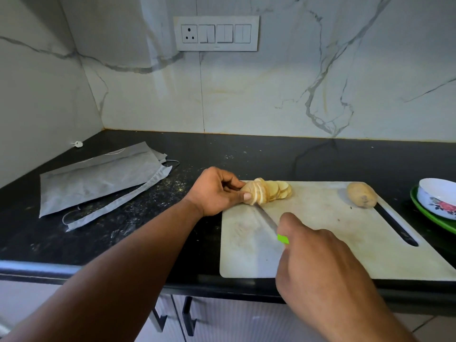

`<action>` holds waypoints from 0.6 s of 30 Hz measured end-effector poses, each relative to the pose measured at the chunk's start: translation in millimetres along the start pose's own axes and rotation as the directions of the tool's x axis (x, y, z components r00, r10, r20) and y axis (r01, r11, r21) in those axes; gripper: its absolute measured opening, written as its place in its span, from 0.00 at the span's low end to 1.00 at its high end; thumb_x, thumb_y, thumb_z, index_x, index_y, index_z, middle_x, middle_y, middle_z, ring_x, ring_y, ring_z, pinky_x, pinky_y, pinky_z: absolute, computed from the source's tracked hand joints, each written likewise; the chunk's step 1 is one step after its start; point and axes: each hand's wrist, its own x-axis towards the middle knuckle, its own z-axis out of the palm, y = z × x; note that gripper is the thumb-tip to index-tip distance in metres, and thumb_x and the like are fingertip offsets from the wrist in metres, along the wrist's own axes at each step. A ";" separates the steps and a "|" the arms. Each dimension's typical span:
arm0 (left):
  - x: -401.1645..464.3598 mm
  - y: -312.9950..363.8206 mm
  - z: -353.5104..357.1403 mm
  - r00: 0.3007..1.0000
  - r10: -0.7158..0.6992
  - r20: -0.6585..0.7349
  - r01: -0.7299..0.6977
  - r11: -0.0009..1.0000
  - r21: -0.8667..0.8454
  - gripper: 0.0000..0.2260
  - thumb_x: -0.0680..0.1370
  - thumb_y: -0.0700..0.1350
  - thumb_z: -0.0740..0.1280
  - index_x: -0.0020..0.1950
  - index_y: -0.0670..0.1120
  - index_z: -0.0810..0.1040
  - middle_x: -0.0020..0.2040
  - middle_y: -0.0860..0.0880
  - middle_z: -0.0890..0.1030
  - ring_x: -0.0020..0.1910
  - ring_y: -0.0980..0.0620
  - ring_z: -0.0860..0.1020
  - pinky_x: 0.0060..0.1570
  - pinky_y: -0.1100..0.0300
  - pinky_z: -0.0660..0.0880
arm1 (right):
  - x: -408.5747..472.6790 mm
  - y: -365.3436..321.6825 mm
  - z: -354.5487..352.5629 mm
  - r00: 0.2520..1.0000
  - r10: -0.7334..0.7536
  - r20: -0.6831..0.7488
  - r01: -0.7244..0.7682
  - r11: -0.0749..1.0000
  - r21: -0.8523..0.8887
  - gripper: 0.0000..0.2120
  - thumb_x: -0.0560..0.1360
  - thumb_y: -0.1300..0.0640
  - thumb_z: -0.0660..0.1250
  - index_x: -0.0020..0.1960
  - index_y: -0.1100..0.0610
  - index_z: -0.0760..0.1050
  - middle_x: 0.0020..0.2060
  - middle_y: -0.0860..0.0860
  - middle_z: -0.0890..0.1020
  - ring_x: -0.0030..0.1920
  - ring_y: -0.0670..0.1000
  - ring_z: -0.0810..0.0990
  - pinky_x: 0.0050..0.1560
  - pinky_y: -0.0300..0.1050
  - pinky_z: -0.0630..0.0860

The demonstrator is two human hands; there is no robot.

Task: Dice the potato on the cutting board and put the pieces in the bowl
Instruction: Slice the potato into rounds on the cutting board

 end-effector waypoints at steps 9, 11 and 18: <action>-1.9 2.0 2.2 1.000 -0.014 -0.010 0.014 1.000 0.014 0.05 0.71 0.44 0.82 0.44 0.49 0.88 0.43 0.53 0.88 0.43 0.56 0.86 0.45 0.62 0.81 | 30.2 -6.4 8.2 0.992 0.001 -0.128 0.004 0.999 0.035 0.17 0.77 0.57 0.61 0.64 0.47 0.62 0.32 0.45 0.65 0.30 0.43 0.64 0.25 0.37 0.55; -1.2 3.6 1.3 1.000 -0.016 -0.008 0.016 1.000 0.007 0.06 0.71 0.44 0.82 0.45 0.47 0.88 0.42 0.53 0.88 0.41 0.58 0.85 0.43 0.65 0.79 | 32.1 -6.6 11.2 0.991 -0.002 -0.133 0.007 0.999 0.043 0.17 0.77 0.57 0.61 0.64 0.48 0.62 0.32 0.45 0.65 0.30 0.43 0.64 0.25 0.37 0.54; 1.8 -0.9 1.4 1.000 -0.011 -0.019 0.011 0.999 0.040 0.07 0.71 0.45 0.83 0.45 0.46 0.88 0.43 0.52 0.88 0.43 0.54 0.86 0.46 0.59 0.82 | 36.5 -5.2 19.3 0.986 -0.004 -0.168 0.014 0.998 0.058 0.15 0.79 0.54 0.62 0.62 0.47 0.62 0.32 0.44 0.67 0.30 0.43 0.68 0.25 0.35 0.56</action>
